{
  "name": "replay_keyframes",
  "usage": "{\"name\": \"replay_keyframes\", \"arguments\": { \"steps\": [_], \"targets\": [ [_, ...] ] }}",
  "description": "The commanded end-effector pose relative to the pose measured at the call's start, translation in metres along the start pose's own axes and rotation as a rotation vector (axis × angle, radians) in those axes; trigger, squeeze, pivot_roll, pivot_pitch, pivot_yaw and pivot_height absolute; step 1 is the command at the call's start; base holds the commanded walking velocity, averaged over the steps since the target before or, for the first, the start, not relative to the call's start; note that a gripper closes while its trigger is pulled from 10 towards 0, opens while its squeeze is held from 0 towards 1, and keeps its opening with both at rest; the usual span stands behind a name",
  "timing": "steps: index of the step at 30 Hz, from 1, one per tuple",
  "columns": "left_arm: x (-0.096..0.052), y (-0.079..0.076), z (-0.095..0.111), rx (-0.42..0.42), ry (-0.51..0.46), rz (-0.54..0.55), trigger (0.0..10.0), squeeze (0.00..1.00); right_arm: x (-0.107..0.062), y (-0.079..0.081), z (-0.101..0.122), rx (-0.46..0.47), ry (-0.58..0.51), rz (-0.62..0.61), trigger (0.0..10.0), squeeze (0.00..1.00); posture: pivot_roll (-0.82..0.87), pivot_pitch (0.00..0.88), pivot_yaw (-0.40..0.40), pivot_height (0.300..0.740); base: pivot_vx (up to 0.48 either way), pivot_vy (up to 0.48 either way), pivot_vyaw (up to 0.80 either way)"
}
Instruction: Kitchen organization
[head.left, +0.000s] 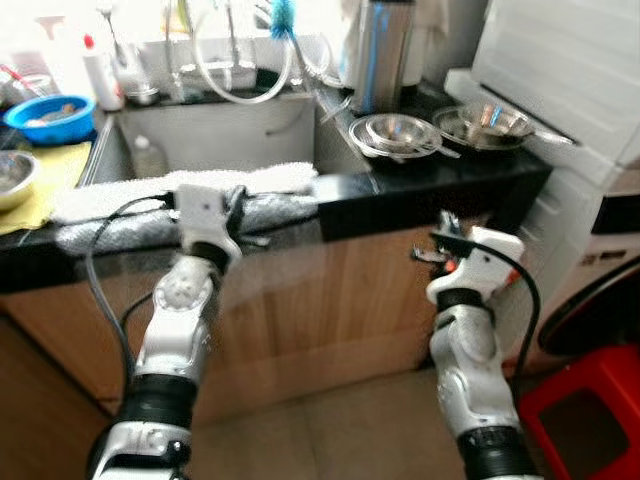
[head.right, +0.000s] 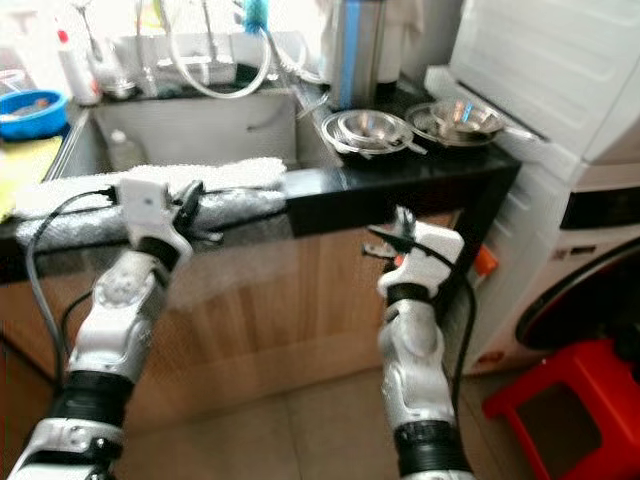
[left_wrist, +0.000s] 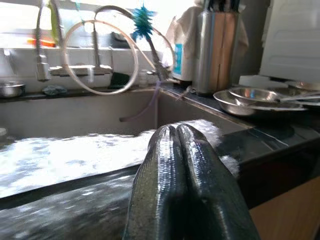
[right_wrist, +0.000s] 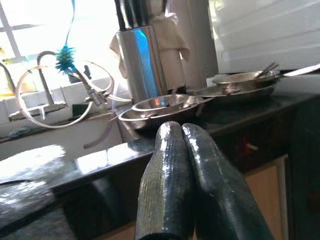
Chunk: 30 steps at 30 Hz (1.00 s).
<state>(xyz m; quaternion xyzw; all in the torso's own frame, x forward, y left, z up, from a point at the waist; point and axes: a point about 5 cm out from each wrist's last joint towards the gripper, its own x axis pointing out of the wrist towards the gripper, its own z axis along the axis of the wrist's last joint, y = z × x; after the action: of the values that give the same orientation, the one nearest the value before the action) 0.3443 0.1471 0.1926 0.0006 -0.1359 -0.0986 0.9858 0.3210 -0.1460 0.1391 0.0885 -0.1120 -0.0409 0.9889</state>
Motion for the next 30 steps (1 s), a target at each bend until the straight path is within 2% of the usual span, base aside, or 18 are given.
{"name": "replay_keyframes", "arguments": {
  "steps": [1,8,12,14,30],
  "targets": [
    [0.001,0.0,0.007,0.008,-0.021,-0.005,10.0,0.0,0.001,0.003,0.003,0.006,-0.012,0.008,10.0,0.0,-0.01,0.0,-0.036,0.74,0.0,0.0,0.0],
    [0.001,-0.005,0.008,-0.007,-0.019,-0.024,10.0,0.0,0.0,0.004,0.002,-0.01,-0.013,0.025,10.0,0.0,-0.01,0.0,-0.037,0.74,0.0,0.0,0.0],
    [0.0,-0.006,0.008,-0.007,-0.021,-0.023,10.0,0.0,0.0,0.006,0.004,-0.022,-0.028,0.041,10.0,0.0,-0.01,0.0,-0.036,0.74,0.283,0.0,0.74],
    [0.0,-0.007,0.008,-0.007,-0.022,-0.024,10.0,0.0,0.0,0.004,0.004,0.014,-0.02,0.02,10.0,0.0,-0.01,0.0,-0.036,0.74,0.317,0.0,0.0],
    [-0.001,-0.014,0.008,-0.023,-0.022,-0.041,10.0,0.0,0.0,0.001,0.004,0.002,-0.013,0.019,10.0,0.0,-0.01,0.0,-0.038,0.74,0.343,0.0,0.0]
  ]
}}
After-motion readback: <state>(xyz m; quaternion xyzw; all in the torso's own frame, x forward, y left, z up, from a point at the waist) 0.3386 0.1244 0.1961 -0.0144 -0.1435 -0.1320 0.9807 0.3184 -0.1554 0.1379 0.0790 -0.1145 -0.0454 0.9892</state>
